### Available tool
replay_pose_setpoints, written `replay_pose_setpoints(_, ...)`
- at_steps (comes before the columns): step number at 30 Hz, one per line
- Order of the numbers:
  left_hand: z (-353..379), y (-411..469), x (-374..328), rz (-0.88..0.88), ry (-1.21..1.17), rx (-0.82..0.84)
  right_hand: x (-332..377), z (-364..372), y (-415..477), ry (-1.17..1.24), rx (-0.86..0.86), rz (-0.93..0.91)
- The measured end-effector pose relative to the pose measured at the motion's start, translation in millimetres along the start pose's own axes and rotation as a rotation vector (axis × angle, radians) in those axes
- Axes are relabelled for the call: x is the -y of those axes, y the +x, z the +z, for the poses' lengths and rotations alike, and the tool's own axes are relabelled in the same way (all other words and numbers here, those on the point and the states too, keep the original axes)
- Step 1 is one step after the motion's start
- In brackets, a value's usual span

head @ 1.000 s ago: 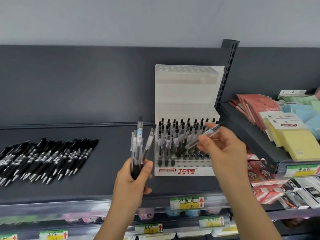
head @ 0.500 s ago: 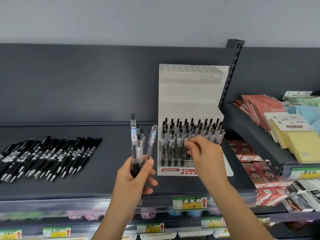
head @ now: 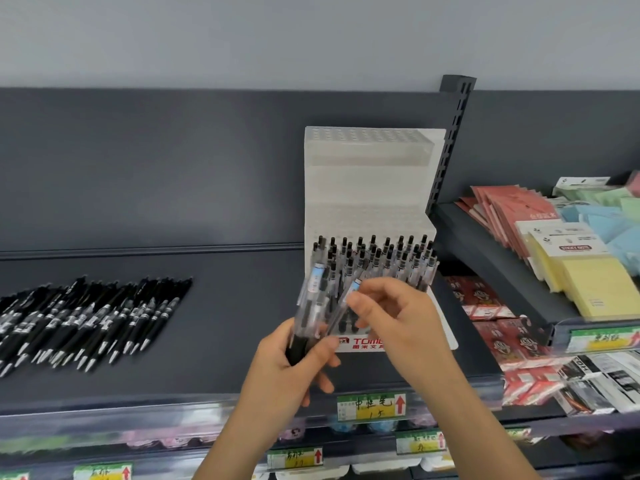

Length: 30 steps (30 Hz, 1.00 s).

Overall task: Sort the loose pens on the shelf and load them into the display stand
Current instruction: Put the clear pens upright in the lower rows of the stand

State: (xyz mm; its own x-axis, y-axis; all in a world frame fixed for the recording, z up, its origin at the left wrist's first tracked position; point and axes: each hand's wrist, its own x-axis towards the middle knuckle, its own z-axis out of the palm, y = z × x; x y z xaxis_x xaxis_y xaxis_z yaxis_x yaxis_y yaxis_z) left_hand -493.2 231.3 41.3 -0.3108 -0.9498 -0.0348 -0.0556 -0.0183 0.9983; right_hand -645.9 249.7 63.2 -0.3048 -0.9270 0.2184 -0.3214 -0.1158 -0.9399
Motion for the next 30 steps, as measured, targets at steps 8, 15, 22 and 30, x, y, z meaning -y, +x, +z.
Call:
replay_pose_setpoints(8, 2.8, 0.6, -1.7, -0.021, 0.077, 0.014, -0.3, -5.2, -2.4, 0.278, -0.008, 0.113)
replay_pose_setpoints(15, -8.6, 0.9, 0.0, -0.03, 0.01, -0.155, 4.1, -37.1, 11.2, 0.303, -0.3, 0.054)
replay_pose_setpoints(22, -16.3, 2.0, 4.6, -0.016, -0.054, -0.206, -3.4, -32.8, 15.0, -0.014, -0.402, -0.078)
replay_pose_setpoints(30, -21.3, 2.7, 8.6, 0.006, -0.053, -0.229, 2.9, -30.3, 11.7, -0.031, -0.433, -0.18)
